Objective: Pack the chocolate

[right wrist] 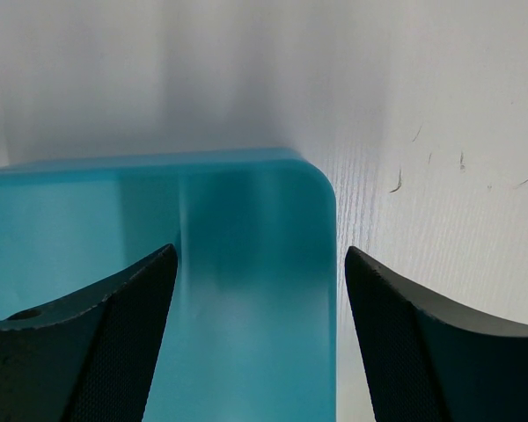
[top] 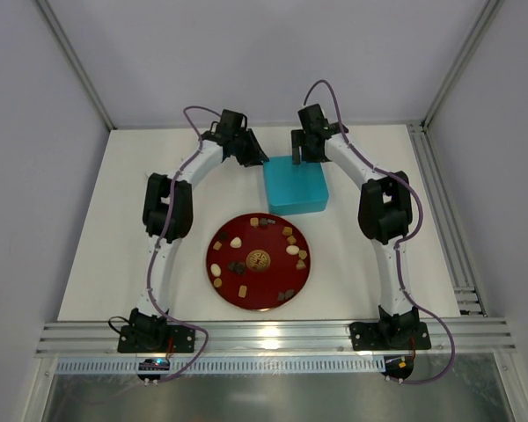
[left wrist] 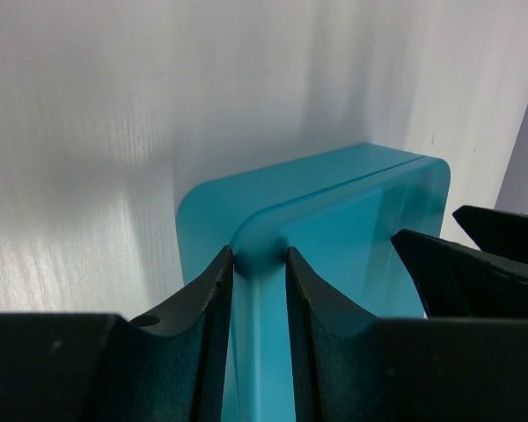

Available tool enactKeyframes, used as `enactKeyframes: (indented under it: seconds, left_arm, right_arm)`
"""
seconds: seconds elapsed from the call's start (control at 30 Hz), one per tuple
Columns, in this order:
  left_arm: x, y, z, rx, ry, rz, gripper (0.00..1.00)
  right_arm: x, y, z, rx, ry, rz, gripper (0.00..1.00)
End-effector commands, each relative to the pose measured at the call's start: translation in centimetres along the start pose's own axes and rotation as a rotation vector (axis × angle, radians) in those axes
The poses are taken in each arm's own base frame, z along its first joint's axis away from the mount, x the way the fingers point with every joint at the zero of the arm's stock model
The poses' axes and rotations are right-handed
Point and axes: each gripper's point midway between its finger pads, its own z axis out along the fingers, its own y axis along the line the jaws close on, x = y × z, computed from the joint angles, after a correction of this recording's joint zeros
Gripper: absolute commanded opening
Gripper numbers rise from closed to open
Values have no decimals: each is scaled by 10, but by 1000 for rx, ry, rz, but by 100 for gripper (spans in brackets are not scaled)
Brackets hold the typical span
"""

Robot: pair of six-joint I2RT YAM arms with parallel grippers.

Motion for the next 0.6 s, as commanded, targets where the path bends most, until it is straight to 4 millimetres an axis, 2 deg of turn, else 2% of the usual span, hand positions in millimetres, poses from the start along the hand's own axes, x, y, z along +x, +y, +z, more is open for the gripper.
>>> enactKeyframes:
  seconds: [0.0, 0.17, 0.43, 0.57]
  left_arm:
    - [88, 135, 16, -439, 259, 7, 26]
    - [97, 148, 10, -481, 282, 28, 24]
    - [101, 151, -5, -509, 295, 48, 26]
    - [111, 157, -11, -529, 313, 55, 25]
  right_arm:
    - [71, -3, 22, 40, 218, -105, 78]
    - [77, 0, 22, 44, 231, -123, 78]
    - [81, 3, 17, 30, 235, -145, 78]
    - [83, 7, 12, 5, 230, -155, 79]
